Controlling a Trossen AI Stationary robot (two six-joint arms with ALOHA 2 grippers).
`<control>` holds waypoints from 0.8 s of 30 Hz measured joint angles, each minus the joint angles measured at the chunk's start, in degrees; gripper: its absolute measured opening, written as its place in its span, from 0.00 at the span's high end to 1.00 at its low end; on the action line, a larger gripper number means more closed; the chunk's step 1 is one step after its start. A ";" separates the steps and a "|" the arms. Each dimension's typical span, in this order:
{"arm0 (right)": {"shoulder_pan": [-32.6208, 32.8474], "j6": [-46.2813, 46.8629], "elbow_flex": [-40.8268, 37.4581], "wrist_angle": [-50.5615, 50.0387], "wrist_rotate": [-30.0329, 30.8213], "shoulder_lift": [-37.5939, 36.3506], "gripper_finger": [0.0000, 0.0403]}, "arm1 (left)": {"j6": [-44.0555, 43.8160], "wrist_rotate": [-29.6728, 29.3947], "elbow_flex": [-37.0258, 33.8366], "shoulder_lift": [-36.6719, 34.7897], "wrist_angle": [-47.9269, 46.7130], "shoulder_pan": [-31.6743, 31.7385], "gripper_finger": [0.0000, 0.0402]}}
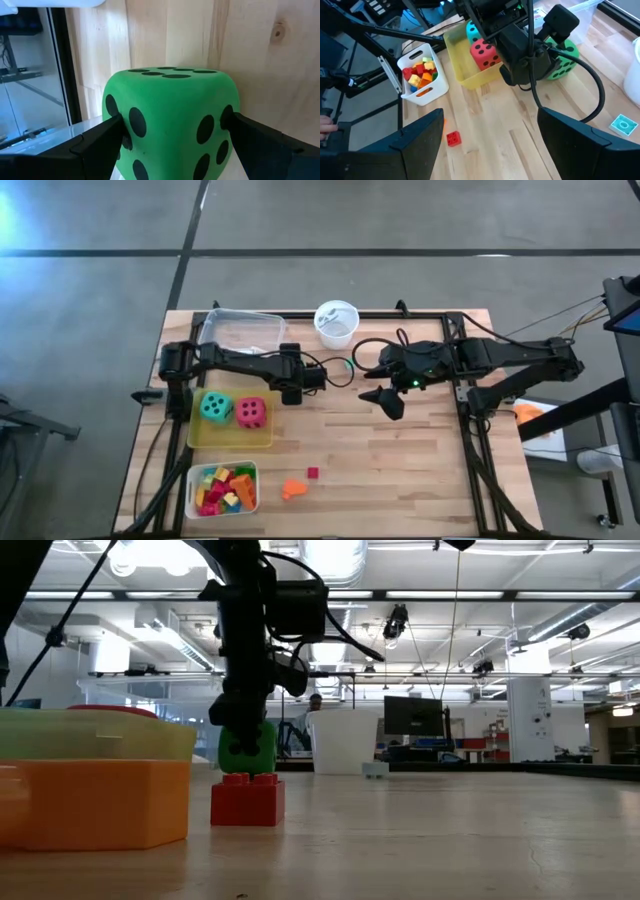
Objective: Pick & Place Toys
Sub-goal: Put the green die into the yellow bin
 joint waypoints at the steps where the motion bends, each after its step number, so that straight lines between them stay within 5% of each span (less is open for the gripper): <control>1: 0.00 0.00 0.00 0.00 0.00 0.00 0.21 | -0.02 0.00 -0.04 0.04 0.00 0.02 0.15; 9: 0.00 0.02 -0.07 0.02 -0.07 0.00 0.21 | -1.79 0.16 -0.11 0.07 0.13 0.04 0.21; 16: 0.00 0.20 -0.07 0.02 -0.15 0.00 0.21 | -1.92 -0.20 -0.15 0.01 0.13 0.02 0.60; 24: 0.00 0.13 -0.07 0.02 -0.15 0.00 0.21 | -2.12 -0.17 -0.20 0.00 0.13 0.02 0.62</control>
